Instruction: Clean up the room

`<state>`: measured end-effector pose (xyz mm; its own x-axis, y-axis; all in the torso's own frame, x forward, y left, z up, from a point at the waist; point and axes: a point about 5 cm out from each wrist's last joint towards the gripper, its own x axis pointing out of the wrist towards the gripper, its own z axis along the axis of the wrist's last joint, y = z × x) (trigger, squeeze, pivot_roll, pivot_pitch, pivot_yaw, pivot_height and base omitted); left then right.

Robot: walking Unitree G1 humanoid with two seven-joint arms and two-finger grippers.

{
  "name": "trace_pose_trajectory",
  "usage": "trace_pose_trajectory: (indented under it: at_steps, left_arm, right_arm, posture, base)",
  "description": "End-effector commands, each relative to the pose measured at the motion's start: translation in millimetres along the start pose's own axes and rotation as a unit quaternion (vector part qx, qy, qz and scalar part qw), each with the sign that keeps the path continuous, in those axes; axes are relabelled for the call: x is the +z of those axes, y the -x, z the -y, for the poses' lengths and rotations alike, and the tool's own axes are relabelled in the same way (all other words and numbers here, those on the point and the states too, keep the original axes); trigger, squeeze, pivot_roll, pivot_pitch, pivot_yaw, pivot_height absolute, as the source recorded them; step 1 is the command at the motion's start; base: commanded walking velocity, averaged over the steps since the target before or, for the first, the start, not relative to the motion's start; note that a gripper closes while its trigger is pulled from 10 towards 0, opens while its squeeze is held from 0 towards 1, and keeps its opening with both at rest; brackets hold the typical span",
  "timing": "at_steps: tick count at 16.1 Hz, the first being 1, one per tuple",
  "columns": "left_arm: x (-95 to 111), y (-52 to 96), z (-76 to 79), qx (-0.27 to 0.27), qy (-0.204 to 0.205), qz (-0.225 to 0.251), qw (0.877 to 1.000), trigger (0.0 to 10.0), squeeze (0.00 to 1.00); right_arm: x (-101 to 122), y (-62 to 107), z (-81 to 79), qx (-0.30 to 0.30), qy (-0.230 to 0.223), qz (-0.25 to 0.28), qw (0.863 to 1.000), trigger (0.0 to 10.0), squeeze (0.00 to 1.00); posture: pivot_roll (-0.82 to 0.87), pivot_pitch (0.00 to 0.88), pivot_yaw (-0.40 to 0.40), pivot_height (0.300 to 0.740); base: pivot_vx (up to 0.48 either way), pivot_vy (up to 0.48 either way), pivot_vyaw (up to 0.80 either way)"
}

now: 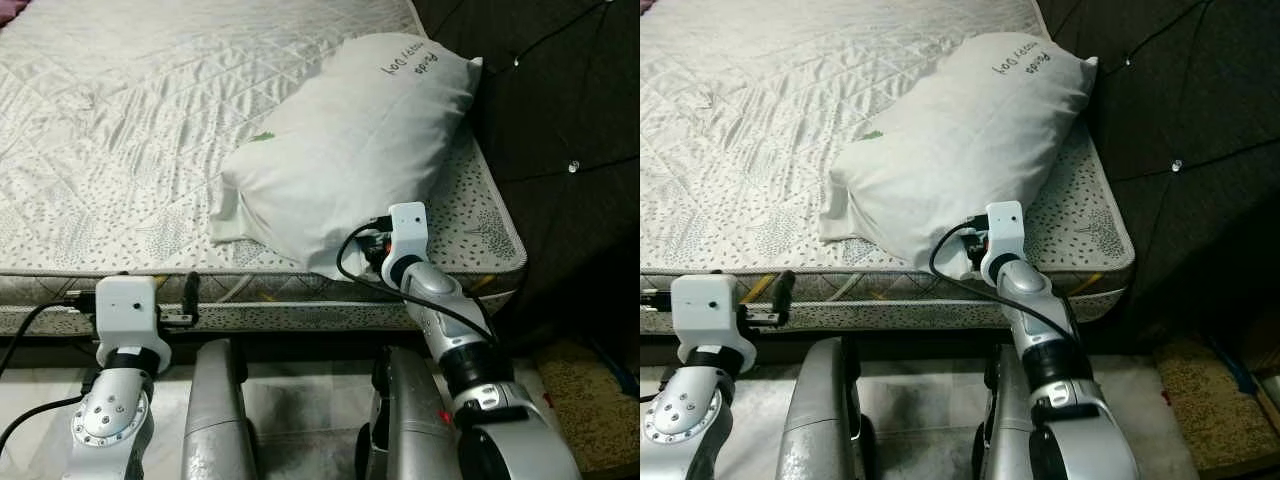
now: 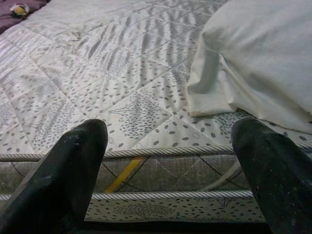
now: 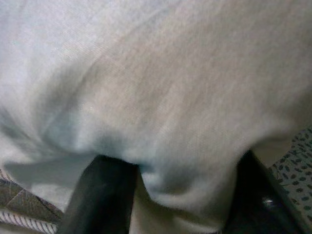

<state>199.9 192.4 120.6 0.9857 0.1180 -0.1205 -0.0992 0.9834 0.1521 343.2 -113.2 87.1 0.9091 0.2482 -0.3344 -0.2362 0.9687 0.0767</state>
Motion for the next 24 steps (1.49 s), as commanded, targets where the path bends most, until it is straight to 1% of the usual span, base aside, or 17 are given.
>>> trace_pose_trajectory:
  at_steps: [1,3,5,6,8,9,11,12,13,15,17,18,20,21,22,23,24]
  left_arm:
    - [-1,-0.2,-0.9,0.007,-0.005,-0.002,1.000,10.0,0.00]
    - [-2,-2.3,2.0,0.008,-0.002,-0.001,1.000,10.0,0.00]
    - [-2,-4.1,2.9,0.008,0.000,0.001,1.000,10.0,0.00]
    - [-6,-6.6,3.1,0.009,-0.001,-0.006,1.000,10.0,0.00]
    - [-7,-10.7,5.6,0.009,0.003,-0.004,1.000,10.0,0.00]
    - [-7,-13.9,7.0,0.009,0.006,-0.001,1.000,10.0,0.00]
    - [-7,-17.8,7.8,0.010,0.008,0.003,1.000,10.0,0.00]
    - [-7,-21.4,6.7,0.015,0.004,0.005,1.000,10.0,0.00]
    - [-8,-22.9,6.1,0.023,0.003,0.004,1.000,10.0,0.00]
    - [-11,-26.1,7.0,0.026,0.002,0.000,1.000,10.0,0.00]
    - [-9,-30.1,7.3,0.029,0.001,0.007,1.000,10.0,0.00]
    - [-8,-33.3,3.8,0.038,0.002,0.009,0.999,10.0,0.00]
    - [-10,-34.4,3.0,0.041,0.003,0.008,0.999,10.0,0.00]
    - [-11,-36.8,3.6,0.040,0.001,0.008,0.999,10.0,0.00]
    - [-10,-41.9,7.0,0.035,-0.002,0.011,0.999,10.0,0.00]
    - [-10,-43.5,8.4,0.032,-0.001,0.013,0.999,10.0,0.00]
    - [-8,-45.0,9.7,0.028,0.000,0.016,0.999,10.0,0.00]
  right_arm:
    - [14,-3.1,3.1,-0.007,0.000,0.025,1.000,0.0,0.00]
    - [19,-5.7,8.6,-0.014,0.006,0.030,0.999,0.0,0.00]
    - [23,-8.6,17.8,-0.046,0.004,0.032,0.998,0.0,0.00]
    - [27,-12.4,24.8,-0.078,-0.012,0.031,0.996,0.0,0.00]
    - [41,-16.5,31.5,-0.097,-0.013,0.044,0.994,0.0,0.00]
    - [59,-16.7,43.2,-0.118,-0.008,0.065,0.991,0.0,0.00]
    - [77,-14.1,61.0,-0.149,0.000,0.083,0.985,0.0,0.00]
    - [92,-7.4,83.4,-0.179,-0.009,0.096,0.979,0.0,0.00]
    - [102,-0.6,100.1,-0.203,-0.014,0.110,0.973,0.0,0.00]
    - [112,14.2,130.0,-0.252,-0.027,0.125,0.959,0.0,0.00]
    - [115,32.7,160.2,-0.303,-0.033,0.137,0.942,0.0,0.00]
    - [115,39.6,168.0,-0.315,0.003,0.150,0.937,0.0,0.00]
    - [107,39.9,168.6,-0.314,0.015,0.143,0.938,0.0,0.00]
    - [92,38.9,167.5,-0.307,0.015,0.129,0.943,0.0,0.00]
    - [66,36.5,162.1,-0.292,0.012,0.104,0.951,0.0,0.00]
    - [59,35.4,159.3,-0.286,0.018,0.097,0.953,1.4,0.00]
    - [51,33.5,155.6,-0.280,0.025,0.082,0.956,10.0,0.00]
  posture:
    - [0.14,0.083,-0.041,0.549]
    - [0.14,0.074,-0.045,0.549]
    - [0.14,0.063,-0.045,0.549]
    - [0.14,0.035,-0.047,0.549]
    - [0.14,0.005,-0.049,0.549]
    - [0.13,0.000,-0.053,0.549]
    - [0.13,0.000,-0.056,0.549]
    - [0.12,0.000,-0.055,0.549]
    - [0.12,0.000,-0.057,0.549]
    - [0.12,0.000,-0.056,0.549]
    - [0.11,0.000,-0.050,0.549]
    - [0.10,0.000,-0.035,0.549]
    - [0.09,0.000,-0.025,0.549]
    - [0.08,0.000,-0.016,0.549]
    - [0.07,0.000,-0.008,0.549]
    - [0.07,0.000,-0.006,0.549]
    - [0.06,0.000,-0.002,0.549]
  base:
    - [0.000,0.000,0.00]
    - [0.000,0.000,0.00]
    - [0.000,0.000,0.00]
    - [0.000,0.000,0.00]
    - [0.000,0.000,0.00]
    - [0.000,0.000,0.00]
    - [0.000,0.000,0.00]
    - [0.000,0.000,0.00]
    - [0.000,0.000,0.00]
    - [0.000,0.000,0.00]
    - [0.000,0.000,0.00]
    - [0.000,0.000,0.00]
    - [0.000,0.000,0.00]
    - [0.000,0.000,0.00]
    - [0.000,0.000,0.00]
    - [0.000,0.000,0.00]
    - [0.000,0.000,0.00]
